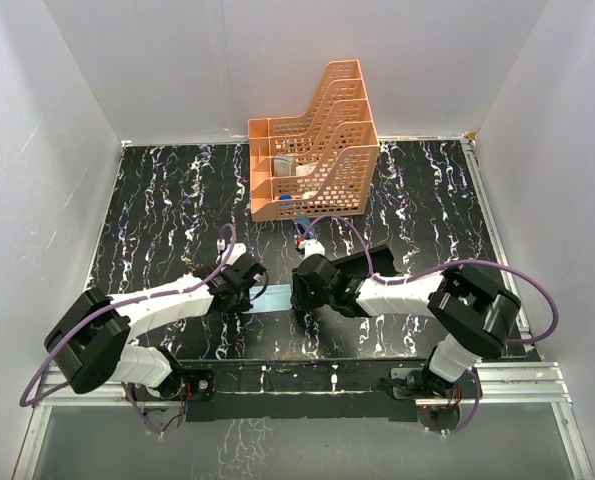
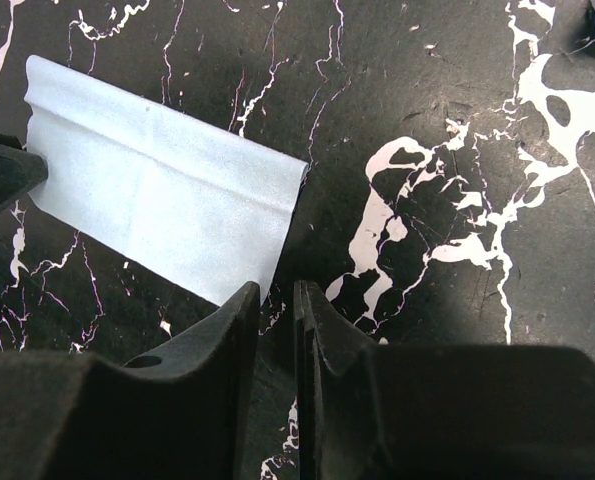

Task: Organize the sunglasses
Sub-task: Pick up the glasses cleaning cloth from the center of the board.

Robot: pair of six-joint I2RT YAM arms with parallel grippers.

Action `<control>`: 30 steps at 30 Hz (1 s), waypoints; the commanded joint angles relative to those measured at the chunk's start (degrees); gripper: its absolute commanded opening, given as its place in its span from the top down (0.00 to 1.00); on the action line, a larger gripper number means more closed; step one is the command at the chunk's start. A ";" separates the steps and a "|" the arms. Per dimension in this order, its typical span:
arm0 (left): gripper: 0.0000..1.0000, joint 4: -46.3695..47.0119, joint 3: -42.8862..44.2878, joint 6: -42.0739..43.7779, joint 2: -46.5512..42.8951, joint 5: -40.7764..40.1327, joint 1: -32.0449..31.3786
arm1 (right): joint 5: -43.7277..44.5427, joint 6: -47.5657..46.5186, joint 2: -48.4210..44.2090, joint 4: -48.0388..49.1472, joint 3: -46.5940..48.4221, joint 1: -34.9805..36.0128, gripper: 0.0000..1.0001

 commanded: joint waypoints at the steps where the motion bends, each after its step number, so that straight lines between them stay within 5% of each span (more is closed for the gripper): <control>1: 0.82 -2.42 1.08 -0.88 1.77 1.09 -0.83 | 1.34 -0.73 -1.80 -0.33 -0.98 0.23 0.80; 30: 1.00 1.04 -0.41 -2.10 3.61 4.06 -1.52 | 1.98 -0.97 -1.96 -1.42 -0.41 0.29 0.79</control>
